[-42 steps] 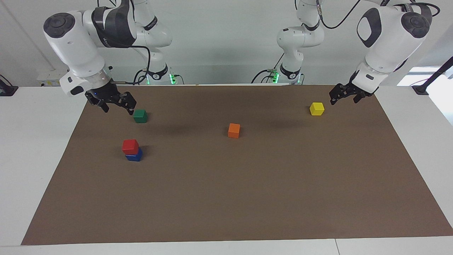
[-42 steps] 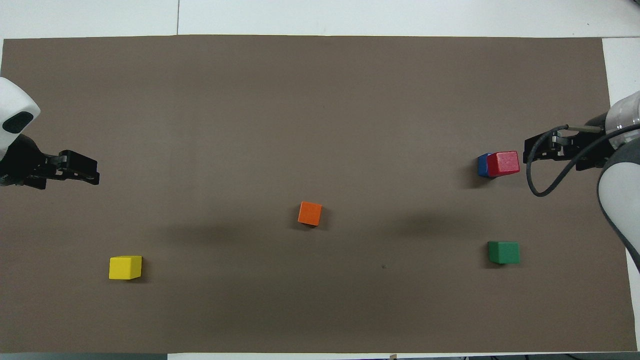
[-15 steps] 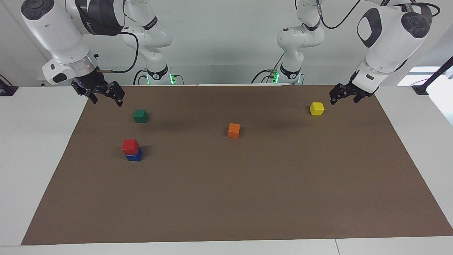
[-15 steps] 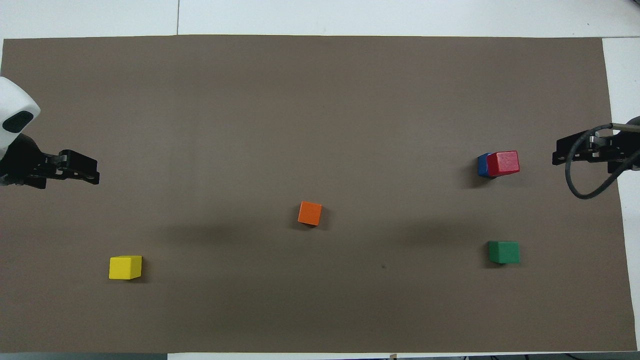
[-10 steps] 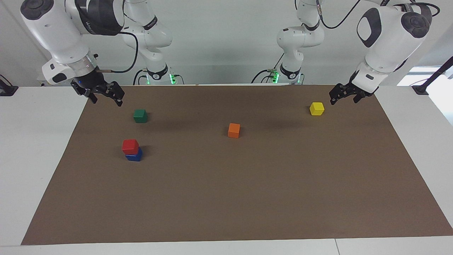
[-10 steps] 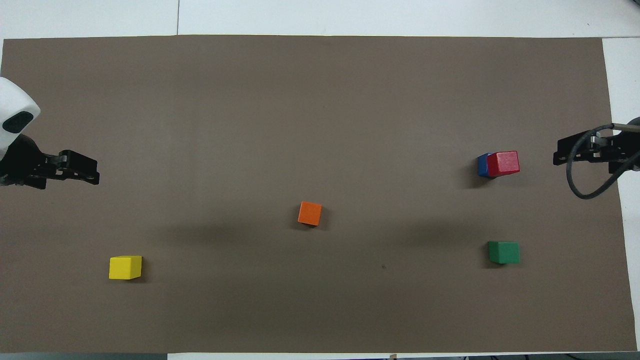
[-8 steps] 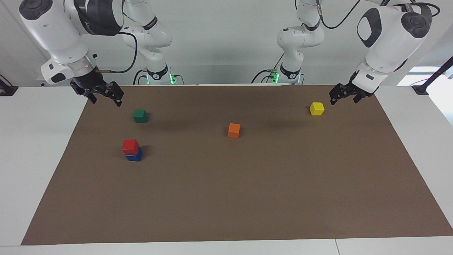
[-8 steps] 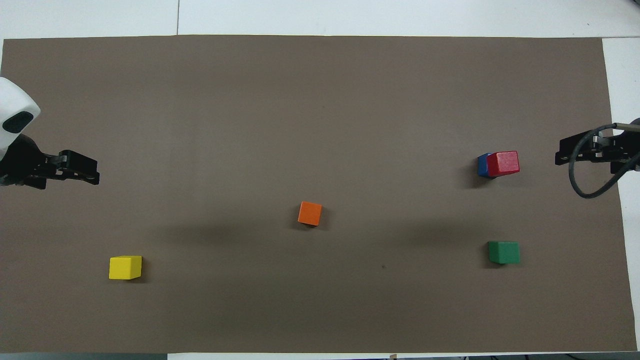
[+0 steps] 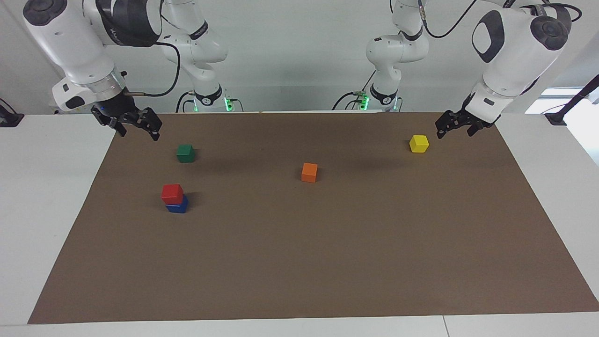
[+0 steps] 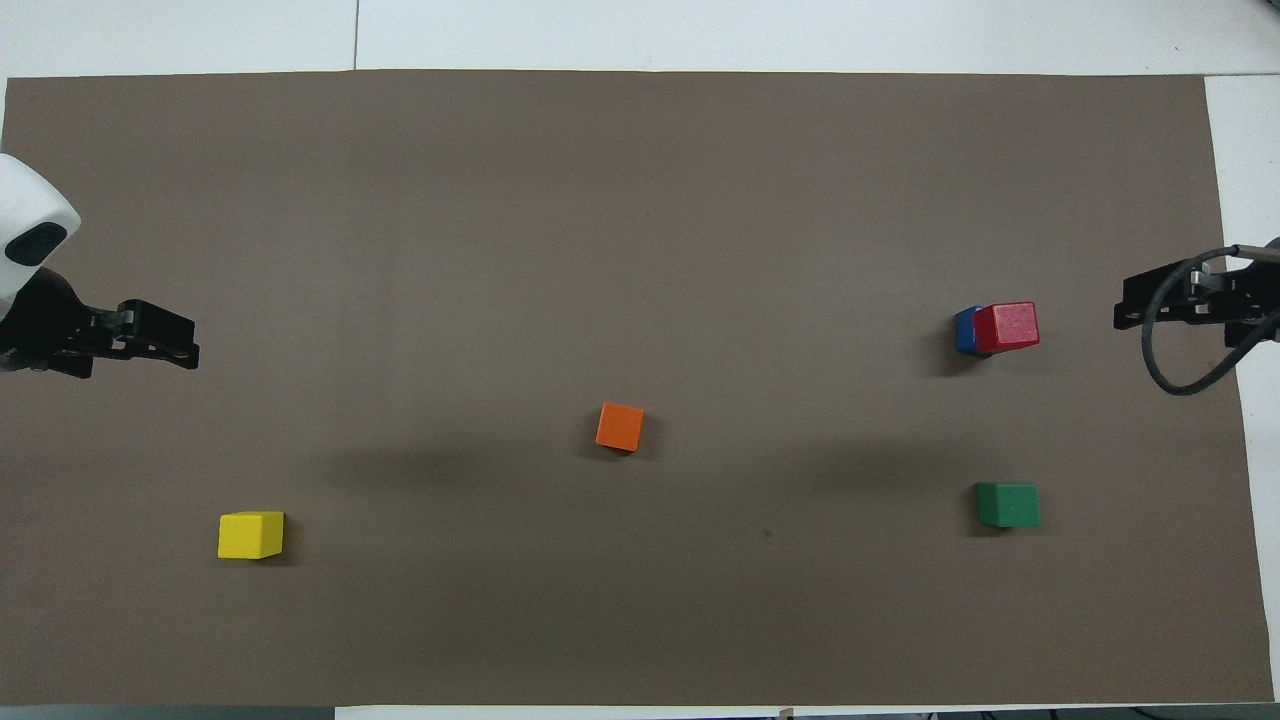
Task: Transfer red block to right arm and stack on blue block
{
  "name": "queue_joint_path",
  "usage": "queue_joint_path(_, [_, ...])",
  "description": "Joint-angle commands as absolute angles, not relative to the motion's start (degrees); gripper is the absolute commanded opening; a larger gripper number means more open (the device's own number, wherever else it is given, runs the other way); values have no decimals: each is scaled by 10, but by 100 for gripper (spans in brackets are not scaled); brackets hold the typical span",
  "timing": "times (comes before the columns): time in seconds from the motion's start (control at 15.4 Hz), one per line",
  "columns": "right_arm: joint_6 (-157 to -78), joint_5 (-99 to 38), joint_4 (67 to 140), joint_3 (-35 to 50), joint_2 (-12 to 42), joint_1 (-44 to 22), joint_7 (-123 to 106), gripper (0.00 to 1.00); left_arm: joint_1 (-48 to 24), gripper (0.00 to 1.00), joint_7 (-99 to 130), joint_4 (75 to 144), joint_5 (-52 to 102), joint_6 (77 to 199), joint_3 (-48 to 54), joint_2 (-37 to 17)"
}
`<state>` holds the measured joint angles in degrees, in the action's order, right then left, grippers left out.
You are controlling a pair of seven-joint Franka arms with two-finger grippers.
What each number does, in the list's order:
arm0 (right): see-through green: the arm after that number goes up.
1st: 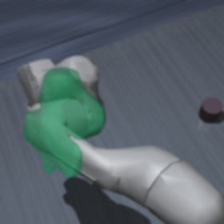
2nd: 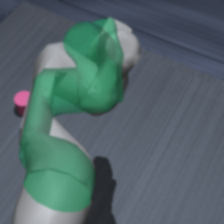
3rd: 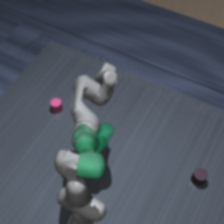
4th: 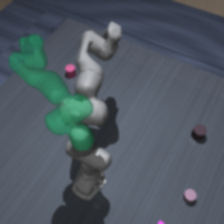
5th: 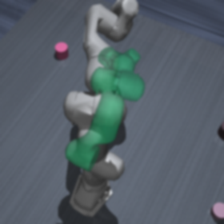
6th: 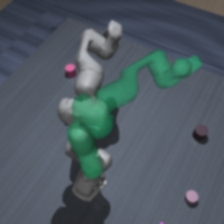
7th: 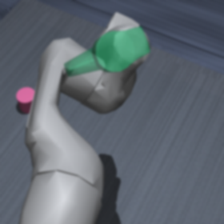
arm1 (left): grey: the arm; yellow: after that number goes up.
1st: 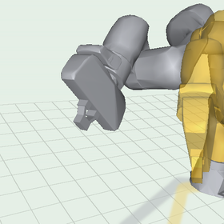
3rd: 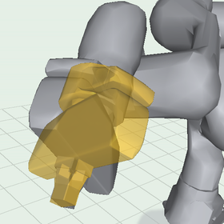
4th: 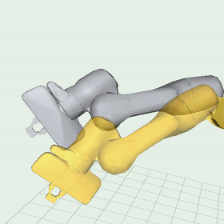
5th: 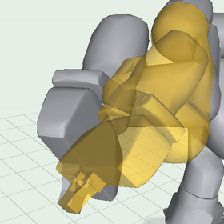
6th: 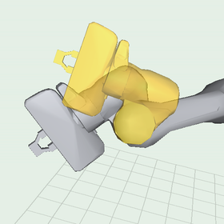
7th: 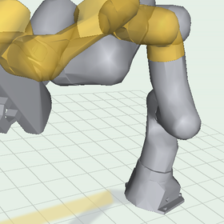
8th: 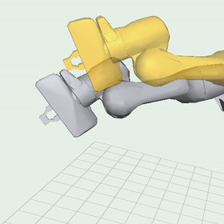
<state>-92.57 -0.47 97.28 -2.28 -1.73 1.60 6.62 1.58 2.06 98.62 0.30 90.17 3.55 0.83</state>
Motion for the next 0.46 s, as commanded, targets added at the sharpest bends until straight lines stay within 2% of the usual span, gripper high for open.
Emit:
queue_joint_path(0.0, [-923,-3,970,-18,-21,26,14,100,13,100,18,983,7,891,31,11])
queue_joint_path(0.39, [-919,-3,972,-18,-21,26,5,100,13,100,19,983,8,892,31,11])
